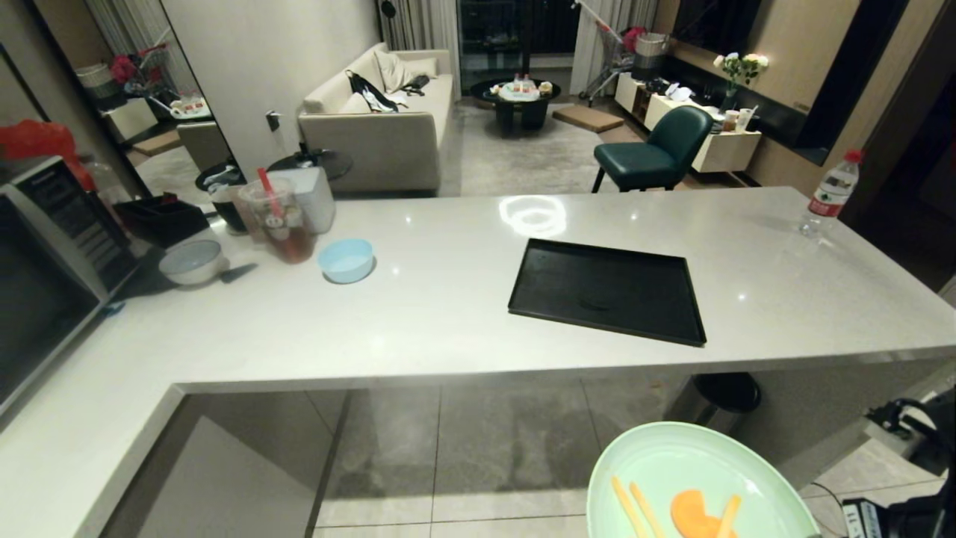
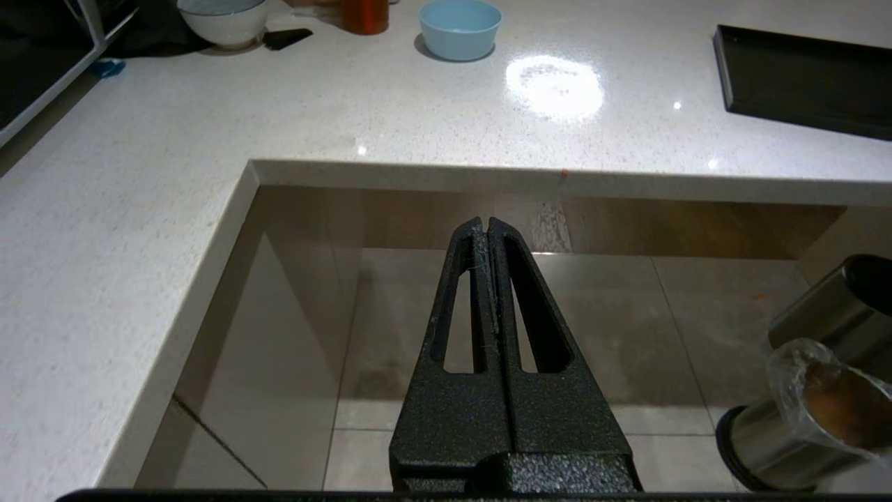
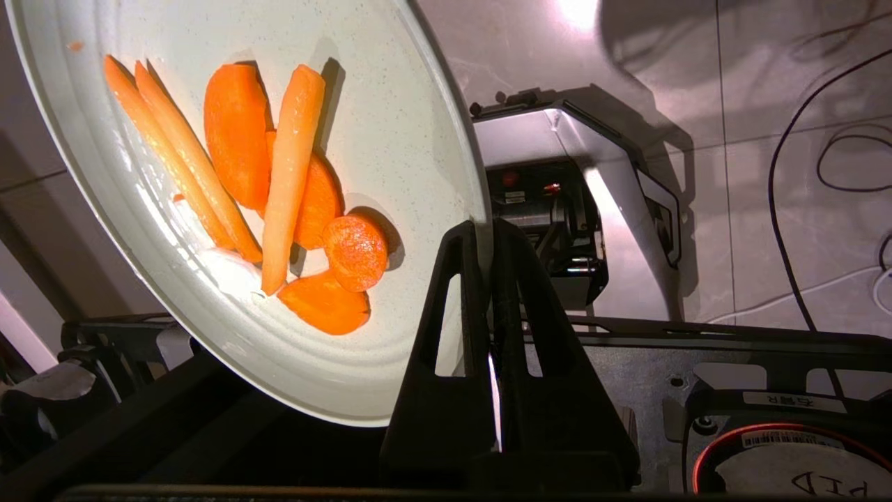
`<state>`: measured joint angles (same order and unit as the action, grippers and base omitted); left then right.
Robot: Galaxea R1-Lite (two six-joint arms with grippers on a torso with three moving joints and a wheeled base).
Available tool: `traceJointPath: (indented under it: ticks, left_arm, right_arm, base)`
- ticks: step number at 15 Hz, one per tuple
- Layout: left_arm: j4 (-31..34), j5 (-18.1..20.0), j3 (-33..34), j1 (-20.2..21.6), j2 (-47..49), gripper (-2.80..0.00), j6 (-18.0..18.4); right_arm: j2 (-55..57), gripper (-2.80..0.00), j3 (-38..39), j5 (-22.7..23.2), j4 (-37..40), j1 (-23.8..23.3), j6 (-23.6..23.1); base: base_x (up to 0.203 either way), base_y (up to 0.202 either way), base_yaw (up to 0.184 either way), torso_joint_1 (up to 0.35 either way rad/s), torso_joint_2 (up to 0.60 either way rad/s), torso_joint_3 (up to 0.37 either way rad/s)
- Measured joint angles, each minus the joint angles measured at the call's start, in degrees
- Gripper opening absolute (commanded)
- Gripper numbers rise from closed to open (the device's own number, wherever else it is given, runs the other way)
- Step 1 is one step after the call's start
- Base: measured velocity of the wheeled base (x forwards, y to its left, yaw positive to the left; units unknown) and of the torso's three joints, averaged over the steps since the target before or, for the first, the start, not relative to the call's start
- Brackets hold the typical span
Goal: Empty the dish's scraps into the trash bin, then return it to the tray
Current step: Move the plate over the trash can
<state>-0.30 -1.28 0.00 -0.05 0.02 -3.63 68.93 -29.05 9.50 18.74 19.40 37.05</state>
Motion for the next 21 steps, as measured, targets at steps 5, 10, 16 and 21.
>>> traceJointPath:
  ticks: [5, 10, 16, 21]
  left_arm:
    - [-0.01, -0.01, 0.0, 0.02, 0.0, -2.8, -0.01]
    - [0.0, -0.01, 0.0, 0.0, 0.0, -2.8, -0.02]
    - [-0.02, -0.01, 0.0, 0.0, 0.0, -2.8, 0.0]
    - [0.0, -0.01, 0.0, 0.0, 0.0, -2.8, -0.02]
  right_arm:
    - [-0.02, -2.8, 0.15, 0.01, 0.11, 0.02, 0.0]
    - [-0.07, -2.8, 0.14, -0.11, 0.36, -0.02, -0.09]
    - [-0.27, -2.8, -0.77, -0.13, 0.68, 0.0, -0.17]
    - [0.15, -2.8, -2.47, -0.02, 1.02, -0.05, -0.01]
  base:
    - [-0.012, 0.0, 0.0, -0.001, 0.0, 0.002]
    - [0.0, 0.0, 0.0, 0.0, 0.0, 0.0]
    - [0.0, 0.0, 0.0, 0.0, 0.0, 0.0]
    - [0.0, 0.0, 0.0, 0.0, 0.0, 0.0]
